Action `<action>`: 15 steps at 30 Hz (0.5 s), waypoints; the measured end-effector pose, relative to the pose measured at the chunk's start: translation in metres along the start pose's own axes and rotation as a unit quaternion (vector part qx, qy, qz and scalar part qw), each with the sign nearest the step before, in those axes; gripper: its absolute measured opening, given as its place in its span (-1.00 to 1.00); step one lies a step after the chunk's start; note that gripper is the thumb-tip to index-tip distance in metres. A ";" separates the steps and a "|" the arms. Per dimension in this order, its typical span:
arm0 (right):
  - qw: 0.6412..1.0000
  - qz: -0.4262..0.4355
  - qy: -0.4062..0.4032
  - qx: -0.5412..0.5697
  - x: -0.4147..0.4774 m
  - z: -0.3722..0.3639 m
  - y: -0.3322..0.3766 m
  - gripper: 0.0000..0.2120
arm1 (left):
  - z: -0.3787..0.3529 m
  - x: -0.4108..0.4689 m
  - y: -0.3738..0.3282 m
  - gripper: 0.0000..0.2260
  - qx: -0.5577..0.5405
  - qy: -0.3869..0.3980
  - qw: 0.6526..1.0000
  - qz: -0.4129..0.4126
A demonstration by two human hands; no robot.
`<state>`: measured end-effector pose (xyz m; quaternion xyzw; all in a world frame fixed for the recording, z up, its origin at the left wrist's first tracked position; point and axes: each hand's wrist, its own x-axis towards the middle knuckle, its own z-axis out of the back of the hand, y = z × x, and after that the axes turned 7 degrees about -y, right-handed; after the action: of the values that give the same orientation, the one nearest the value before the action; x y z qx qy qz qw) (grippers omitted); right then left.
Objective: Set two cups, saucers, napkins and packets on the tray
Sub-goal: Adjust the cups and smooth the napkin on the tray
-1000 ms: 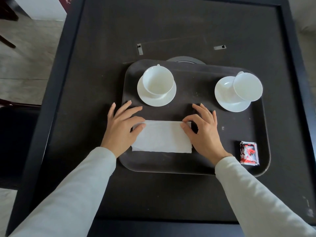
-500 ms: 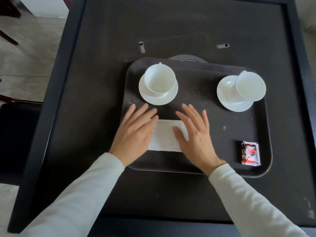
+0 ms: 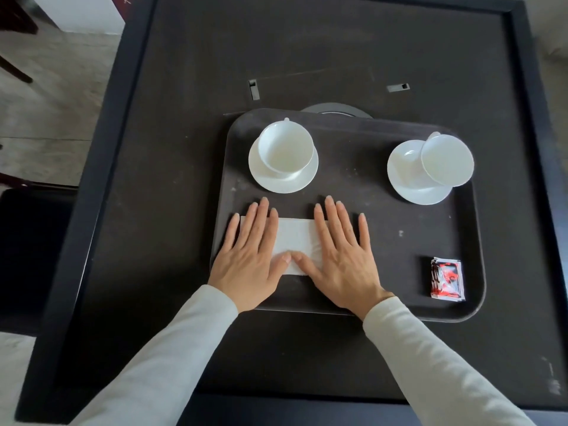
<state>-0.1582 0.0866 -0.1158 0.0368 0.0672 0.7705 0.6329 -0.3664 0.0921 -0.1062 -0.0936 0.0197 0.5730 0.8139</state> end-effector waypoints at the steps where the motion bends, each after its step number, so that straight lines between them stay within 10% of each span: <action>1: 1.000 -0.001 0.001 0.000 0.001 0.000 0.000 -0.17 | 0.001 0.000 0.000 -0.30 -0.001 0.002 1.000 0.000; 10: 0.996 0.002 0.010 0.090 -0.004 0.015 -0.004 -0.11 | 0.006 -0.004 -0.002 -0.27 -0.011 0.001 1.000 -0.002; 15: 0.980 -0.020 -0.039 0.194 -0.030 0.035 -0.049 -0.19 | 0.026 -0.004 -0.022 -0.36 -0.148 -0.129 0.980 0.045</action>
<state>-0.0998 0.0681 -0.0874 0.1875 0.1914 0.7280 0.6311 -0.3487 0.0858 -0.0775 -0.1373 -0.1660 0.6128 0.7603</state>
